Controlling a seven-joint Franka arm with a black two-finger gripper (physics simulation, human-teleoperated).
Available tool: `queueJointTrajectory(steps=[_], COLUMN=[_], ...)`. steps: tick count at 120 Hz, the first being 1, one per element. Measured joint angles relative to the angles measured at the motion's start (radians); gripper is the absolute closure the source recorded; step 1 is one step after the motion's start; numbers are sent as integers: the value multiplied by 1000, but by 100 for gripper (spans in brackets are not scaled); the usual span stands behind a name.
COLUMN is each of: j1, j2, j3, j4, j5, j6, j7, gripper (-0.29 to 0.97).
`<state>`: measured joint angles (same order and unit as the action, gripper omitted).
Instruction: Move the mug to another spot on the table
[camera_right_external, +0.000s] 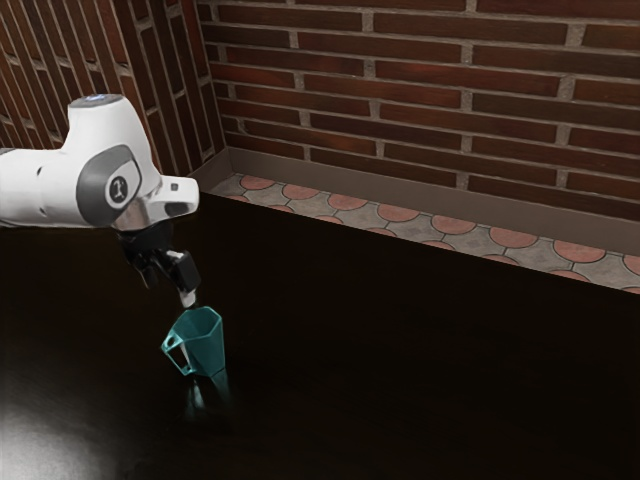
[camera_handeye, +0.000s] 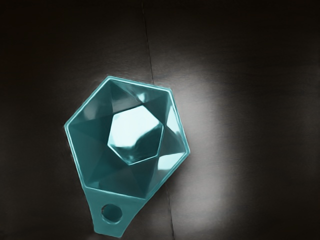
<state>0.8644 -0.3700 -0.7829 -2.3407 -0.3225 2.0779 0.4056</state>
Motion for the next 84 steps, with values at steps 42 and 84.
queueJointTrajectory(steps=[42, 84], j1=[-513, -940], j2=[192, 328], j3=[520, 922], j4=[450, 718], j5=[180, 283], j6=[-244, -423], j7=[-138, -312], gripper=[0, 0])
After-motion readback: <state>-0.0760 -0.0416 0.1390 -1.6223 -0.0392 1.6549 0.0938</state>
